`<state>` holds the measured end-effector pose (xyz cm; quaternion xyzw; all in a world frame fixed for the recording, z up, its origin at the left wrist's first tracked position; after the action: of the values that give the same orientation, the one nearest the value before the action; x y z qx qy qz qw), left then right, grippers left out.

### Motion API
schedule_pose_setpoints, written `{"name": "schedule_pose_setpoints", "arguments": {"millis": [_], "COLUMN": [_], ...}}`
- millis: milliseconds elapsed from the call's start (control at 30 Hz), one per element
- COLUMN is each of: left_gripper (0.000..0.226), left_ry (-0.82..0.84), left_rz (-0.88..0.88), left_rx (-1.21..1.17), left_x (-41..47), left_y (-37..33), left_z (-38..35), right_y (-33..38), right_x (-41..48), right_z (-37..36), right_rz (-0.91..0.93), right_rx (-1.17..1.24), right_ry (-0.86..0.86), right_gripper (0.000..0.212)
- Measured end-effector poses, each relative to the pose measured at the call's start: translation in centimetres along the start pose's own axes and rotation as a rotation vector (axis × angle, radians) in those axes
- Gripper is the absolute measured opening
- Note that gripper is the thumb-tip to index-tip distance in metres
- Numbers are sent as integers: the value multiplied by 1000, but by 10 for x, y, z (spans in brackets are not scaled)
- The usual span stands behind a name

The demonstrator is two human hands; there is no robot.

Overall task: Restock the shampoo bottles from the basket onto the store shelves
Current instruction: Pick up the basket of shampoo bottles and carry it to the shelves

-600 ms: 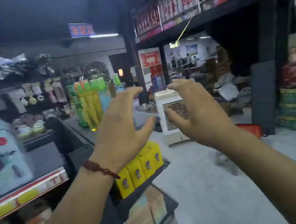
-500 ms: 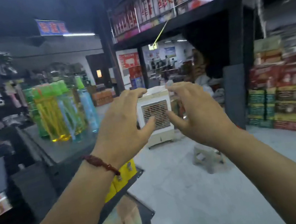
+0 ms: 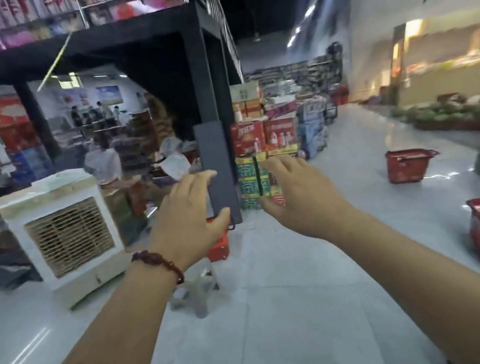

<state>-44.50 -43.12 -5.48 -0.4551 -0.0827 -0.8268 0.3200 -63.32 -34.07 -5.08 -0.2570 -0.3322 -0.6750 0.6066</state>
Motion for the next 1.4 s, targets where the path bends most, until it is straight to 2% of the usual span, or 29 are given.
{"name": "schedule_pose_setpoints", "arguments": {"millis": [167,433,600,800,1033,1233,1400], "left_gripper": [61,59,59,59,63,61,63], "left_ry": [94,226,309,340,463,449,461], "left_rz": [-24,-170,-277,-383,-399,-379,-362], "left_rx": [-83,-235,-334,-400,-373,-372,-368], "left_x": [58,196,277,354,461,560,613], "left_y": [21,43,19,-32,-96,-124,-137], "left_z": [-146,-374,-511,-691,-902,-1043,-1192], "right_y": [-106,-261,-368,-531,-740,-895,-1015], "right_x": [35,130,174,204,280,358,400], "right_z": [-74,-196,-247,-310,-377,-428,-516], "right_rz": [-155,-364,-520,-625,-657,-637,-567], "right_rx": [-118,-256,-303,-390,-400,-456,-557], "right_ry": [63,88,52,29,97,128,215], "right_gripper": [56,62,61,62,62,61,56]}}
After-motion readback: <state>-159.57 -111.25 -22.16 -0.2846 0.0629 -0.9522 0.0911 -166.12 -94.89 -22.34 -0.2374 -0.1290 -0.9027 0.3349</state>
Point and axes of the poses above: each hand's wrist, its own x-axis towards the middle knuckle, its own z-axis out of the back of the hand, y = z × x, the point moved 2 cm from there along x, towards the middle knuckle, and after that the axes turned 15 degrees about -y, right-handed, at the moved point
